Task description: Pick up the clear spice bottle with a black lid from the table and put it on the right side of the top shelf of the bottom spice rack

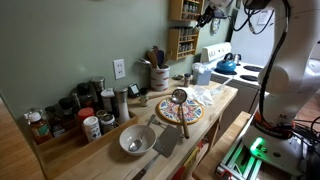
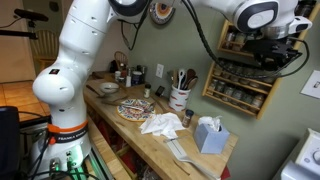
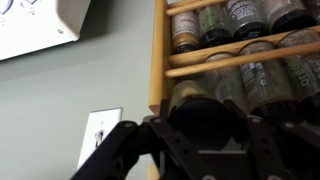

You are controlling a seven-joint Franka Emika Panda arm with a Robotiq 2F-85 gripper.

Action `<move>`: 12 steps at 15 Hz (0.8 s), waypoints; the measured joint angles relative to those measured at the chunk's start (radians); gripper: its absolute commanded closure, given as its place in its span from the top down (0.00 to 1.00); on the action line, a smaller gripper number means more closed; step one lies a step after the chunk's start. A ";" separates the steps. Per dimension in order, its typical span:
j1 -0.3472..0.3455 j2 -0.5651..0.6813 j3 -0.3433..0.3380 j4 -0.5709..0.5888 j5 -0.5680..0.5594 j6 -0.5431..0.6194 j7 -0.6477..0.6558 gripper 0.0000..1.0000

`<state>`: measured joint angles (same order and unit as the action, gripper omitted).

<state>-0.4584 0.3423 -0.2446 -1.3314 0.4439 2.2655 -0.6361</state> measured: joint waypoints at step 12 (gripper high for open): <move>-0.028 0.092 0.023 0.156 -0.066 -0.129 -0.110 0.31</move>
<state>-0.4867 0.4345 -0.2219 -1.1755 0.3775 2.1360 -0.7461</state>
